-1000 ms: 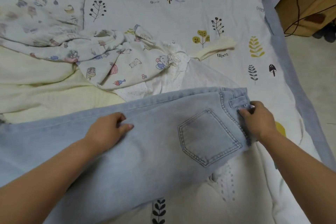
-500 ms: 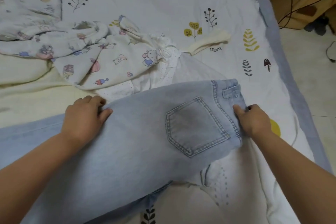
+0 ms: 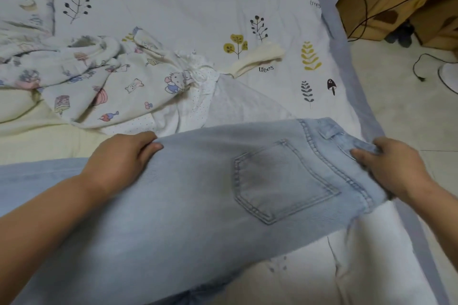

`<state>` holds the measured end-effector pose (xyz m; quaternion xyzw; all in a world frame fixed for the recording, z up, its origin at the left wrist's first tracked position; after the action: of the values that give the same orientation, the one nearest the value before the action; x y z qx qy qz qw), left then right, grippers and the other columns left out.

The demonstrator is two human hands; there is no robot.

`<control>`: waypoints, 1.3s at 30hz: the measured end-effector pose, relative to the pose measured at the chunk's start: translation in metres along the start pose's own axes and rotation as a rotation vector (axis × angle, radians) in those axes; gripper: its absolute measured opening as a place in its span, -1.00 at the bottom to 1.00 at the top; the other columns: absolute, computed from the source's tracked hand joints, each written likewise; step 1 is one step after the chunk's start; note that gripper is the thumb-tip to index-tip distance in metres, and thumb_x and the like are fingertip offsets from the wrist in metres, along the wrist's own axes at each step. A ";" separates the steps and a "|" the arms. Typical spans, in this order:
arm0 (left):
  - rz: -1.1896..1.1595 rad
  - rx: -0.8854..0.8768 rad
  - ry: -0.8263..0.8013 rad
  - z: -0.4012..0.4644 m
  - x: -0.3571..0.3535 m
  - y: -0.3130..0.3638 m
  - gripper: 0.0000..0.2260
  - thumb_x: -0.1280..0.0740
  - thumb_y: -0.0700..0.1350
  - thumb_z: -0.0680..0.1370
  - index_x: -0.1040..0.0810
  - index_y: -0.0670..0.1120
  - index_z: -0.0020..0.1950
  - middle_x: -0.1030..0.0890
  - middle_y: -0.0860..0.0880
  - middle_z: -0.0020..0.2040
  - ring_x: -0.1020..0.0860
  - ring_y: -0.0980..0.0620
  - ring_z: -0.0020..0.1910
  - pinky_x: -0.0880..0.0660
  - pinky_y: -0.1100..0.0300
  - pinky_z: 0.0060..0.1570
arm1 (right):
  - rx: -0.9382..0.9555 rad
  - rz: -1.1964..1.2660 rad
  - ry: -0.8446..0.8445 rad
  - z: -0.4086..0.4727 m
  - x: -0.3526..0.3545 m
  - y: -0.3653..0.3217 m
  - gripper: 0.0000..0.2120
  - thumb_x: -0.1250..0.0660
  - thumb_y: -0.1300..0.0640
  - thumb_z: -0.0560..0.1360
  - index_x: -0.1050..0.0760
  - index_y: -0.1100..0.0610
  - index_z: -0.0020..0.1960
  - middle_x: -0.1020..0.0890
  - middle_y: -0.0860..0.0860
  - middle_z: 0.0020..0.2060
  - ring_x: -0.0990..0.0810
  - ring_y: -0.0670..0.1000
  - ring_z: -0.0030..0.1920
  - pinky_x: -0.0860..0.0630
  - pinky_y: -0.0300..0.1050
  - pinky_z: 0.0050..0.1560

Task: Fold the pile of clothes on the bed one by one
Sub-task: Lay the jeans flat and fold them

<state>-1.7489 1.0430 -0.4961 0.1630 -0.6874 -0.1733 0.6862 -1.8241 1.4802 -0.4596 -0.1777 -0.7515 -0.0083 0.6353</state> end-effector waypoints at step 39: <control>0.064 -0.012 -0.202 -0.071 -0.084 0.057 -0.65 -0.13 -0.03 0.57 -0.47 -0.07 0.31 -0.40 -0.08 0.39 -0.32 -0.07 0.39 -0.20 0.09 0.37 | 0.316 -0.291 -0.243 -0.108 -0.131 -0.084 -0.44 0.00 -0.12 0.61 0.07 0.03 0.53 0.04 0.11 0.52 0.06 0.13 0.51 0.02 0.13 0.44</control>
<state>-1.6766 1.1308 -0.5444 0.1187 -0.7567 -0.1709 0.6198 -1.7274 1.3420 -0.5467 0.0345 -0.8320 0.0392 0.5523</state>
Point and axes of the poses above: each hand's wrist, its own z-axis towards the middle knuckle, its own x-axis out of the back of the hand, y = z × x, the point moved 6 cm from there along z, towards the middle knuckle
